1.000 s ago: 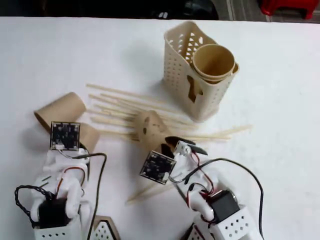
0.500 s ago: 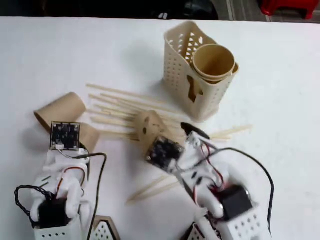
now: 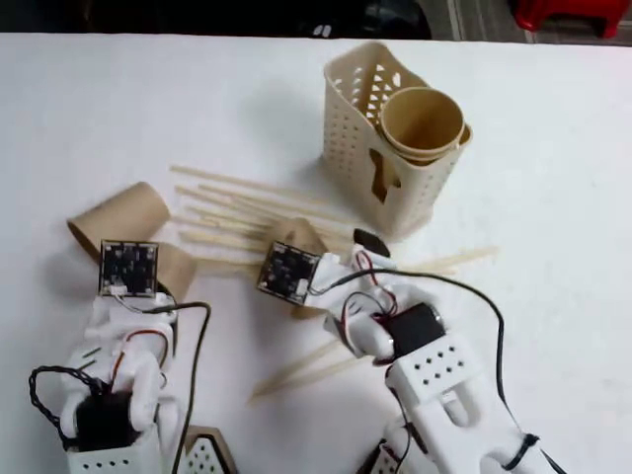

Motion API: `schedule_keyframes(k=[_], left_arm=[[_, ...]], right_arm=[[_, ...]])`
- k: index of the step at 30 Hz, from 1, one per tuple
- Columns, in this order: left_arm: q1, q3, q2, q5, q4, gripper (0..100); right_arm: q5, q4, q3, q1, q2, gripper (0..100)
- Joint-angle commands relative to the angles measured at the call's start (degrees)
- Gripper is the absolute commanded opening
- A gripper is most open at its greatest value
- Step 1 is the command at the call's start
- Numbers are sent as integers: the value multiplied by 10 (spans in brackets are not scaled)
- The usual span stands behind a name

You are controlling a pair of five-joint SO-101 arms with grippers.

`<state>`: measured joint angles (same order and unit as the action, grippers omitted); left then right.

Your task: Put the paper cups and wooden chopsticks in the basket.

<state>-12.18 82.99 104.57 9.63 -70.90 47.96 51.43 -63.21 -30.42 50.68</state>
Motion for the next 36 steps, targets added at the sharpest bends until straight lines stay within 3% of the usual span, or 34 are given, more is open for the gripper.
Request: schedule_keyframes(k=[1,7,12,16,19,24,36], left_arm=[[-6,-3,0,7,15,27],[-6,2,0,7,15,27],[-6,2,0,7,16,27],[-6,2,0,7,16,27],[-6,2,0,7,16,27],[-6,2,0,7,16,27],[-6,3,0,7,16,27]], right_arm=[[3,-110,-38,3,0,276],[2,-208,-90,3,0,208],[-10,-203,-76,3,0,102],[-13,-103,-17,7,5,69],[-63,-22,49,7,4,21],[-95,99,162,7,0,22],[-143,275,435,29,0,22]])
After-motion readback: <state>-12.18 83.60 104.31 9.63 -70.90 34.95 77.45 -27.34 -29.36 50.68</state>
